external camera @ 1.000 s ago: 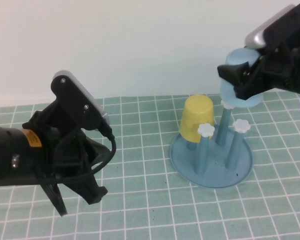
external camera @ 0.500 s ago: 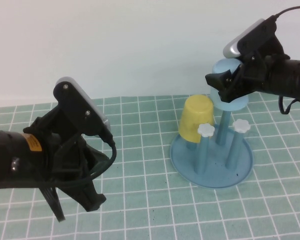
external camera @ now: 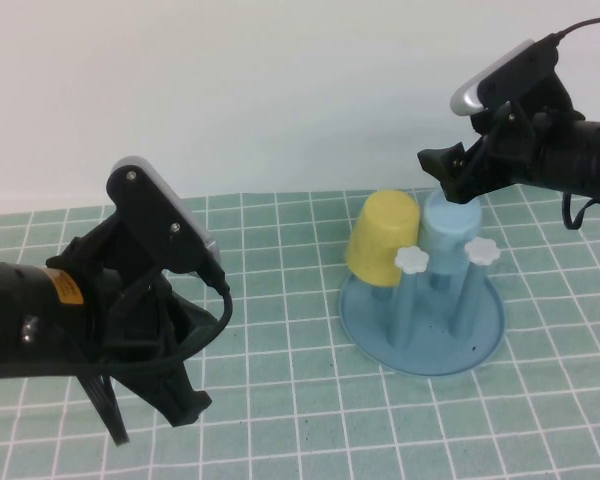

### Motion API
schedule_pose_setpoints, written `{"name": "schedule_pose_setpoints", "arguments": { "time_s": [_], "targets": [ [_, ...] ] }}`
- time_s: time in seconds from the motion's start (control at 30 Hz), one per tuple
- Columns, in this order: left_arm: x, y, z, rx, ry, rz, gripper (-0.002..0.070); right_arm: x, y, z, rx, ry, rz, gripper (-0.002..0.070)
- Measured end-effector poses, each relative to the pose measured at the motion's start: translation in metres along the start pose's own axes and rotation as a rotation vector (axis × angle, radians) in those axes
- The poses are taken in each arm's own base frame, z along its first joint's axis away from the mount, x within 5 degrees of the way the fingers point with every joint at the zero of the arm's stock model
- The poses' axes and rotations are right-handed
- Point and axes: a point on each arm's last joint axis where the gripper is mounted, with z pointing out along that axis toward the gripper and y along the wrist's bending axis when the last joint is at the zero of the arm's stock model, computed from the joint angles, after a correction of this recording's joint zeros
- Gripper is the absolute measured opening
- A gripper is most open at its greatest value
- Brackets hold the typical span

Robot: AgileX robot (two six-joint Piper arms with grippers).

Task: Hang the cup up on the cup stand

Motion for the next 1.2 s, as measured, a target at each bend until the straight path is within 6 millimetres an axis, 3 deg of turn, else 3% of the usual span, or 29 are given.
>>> {"name": "schedule_pose_setpoints", "arguments": {
  "time_s": [0.2, 0.3, 0.47, 0.57, 0.7, 0.87, 0.97, 1.2],
  "targets": [
    [0.0, 0.0, 0.0, 0.001, 0.001, -0.015, 0.0, -0.002, 0.001, -0.001, -0.012, -0.011, 0.012, 0.0611],
    [0.0, 0.0, 0.0, 0.003, 0.0, -0.031, 0.0, -0.017, 0.0, -0.015, 0.002, -0.055, 0.027, 0.05],
    [0.0, 0.0, 0.0, 0.003, 0.0, -0.04, 0.0, -0.063, -0.002, -0.069, 0.04, -0.206, 0.066, 0.0125],
    [0.0, 0.0, 0.0, 0.003, 0.0, -0.04, 0.0, -0.082, 0.003, -0.109, 0.056, -0.289, 0.051, 0.0037],
    [0.0, 0.0, 0.0, 0.002, -0.002, -0.033, 0.0, -0.082, 0.016, -0.157, 0.067, -0.347, 0.035, 0.0006],
    [-0.001, -0.002, 0.0, 0.022, -0.017, -0.01, 0.0, -0.044, 0.039, -0.195, 0.062, -0.32, 0.033, 0.0],
    [-0.003, -0.004, 0.0, 0.045, -0.034, 0.001, 0.0, -0.01, 0.053, -0.209, 0.06, -0.273, 0.04, 0.0],
    [-0.004, -0.006, 0.0, 0.061, -0.053, 0.026, -0.0001, 0.048, 0.077, -0.235, 0.073, -0.227, 0.075, 0.0]
  ]
}}
